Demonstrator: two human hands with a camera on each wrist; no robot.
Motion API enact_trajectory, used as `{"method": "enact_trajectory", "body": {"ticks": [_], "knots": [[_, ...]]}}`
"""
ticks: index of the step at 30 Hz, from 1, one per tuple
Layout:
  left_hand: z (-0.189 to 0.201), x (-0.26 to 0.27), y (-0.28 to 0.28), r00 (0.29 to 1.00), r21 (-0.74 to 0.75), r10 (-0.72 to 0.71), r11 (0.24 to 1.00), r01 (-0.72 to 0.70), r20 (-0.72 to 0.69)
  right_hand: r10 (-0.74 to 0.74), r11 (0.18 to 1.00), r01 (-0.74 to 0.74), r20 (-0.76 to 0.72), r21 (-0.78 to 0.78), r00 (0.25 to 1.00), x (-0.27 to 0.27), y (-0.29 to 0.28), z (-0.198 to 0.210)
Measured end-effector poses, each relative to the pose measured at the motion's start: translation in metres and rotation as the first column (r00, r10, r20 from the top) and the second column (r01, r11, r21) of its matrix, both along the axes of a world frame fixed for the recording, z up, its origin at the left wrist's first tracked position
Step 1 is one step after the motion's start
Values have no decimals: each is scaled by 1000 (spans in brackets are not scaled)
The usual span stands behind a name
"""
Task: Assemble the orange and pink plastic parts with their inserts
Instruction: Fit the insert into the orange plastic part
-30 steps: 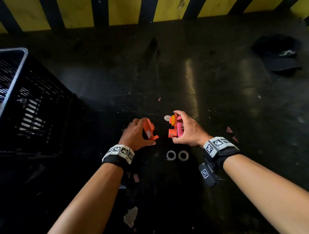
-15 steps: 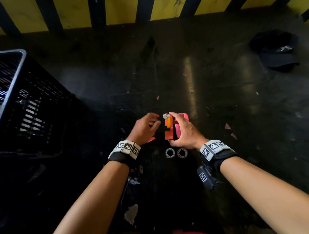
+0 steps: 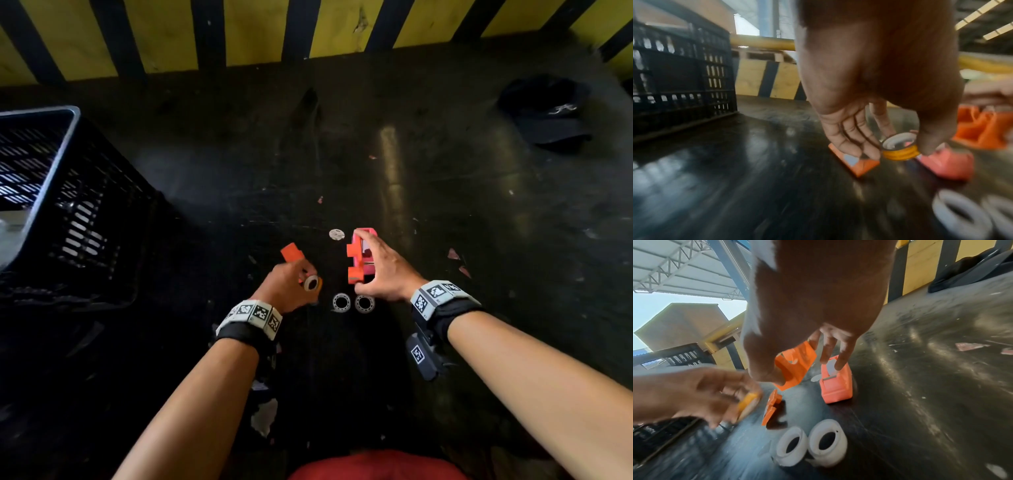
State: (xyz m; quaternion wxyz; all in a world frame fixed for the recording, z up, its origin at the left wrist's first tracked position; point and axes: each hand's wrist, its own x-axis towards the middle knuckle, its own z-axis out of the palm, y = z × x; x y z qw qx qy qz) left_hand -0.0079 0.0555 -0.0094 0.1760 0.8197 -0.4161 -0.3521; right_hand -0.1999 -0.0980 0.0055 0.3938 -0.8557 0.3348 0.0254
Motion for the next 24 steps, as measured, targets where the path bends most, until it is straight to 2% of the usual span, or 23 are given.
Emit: {"method": "enact_trajectory", "body": {"ticks": [2, 8, 13, 16, 19, 22, 24], "knots": [[-9, -6, 16, 996, 63, -51, 997, 47, 69, 2, 1000, -2, -4, 2, 1000, -4, 4, -2], [-30, -17, 40, 977, 145, -62, 989, 32, 205, 59, 998, -58, -46, 20, 997, -11, 16, -10], [-29, -36, 34, 943, 39, -126, 992, 120, 307, 55, 998, -54, -23, 36, 998, -17, 23, -11], [-26, -53, 13, 908, 30, -280, 958, 285, 312, 30, 999, -30, -7, 28, 1000, -26, 25, -12], [-27, -69, -6, 849, 120, -423, 906, 407, 317, 14, 999, -14, -16, 32, 1000, -36, 28, -13], [-30, -72, -15, 877, 134, -401, 916, 379, 265, 12, 999, -11, -18, 52, 1000, -45, 32, -14], [-28, -68, -15, 939, 38, -295, 955, 293, 179, -8, 998, 9, -13, 64, 1000, -51, 31, -13]]}}
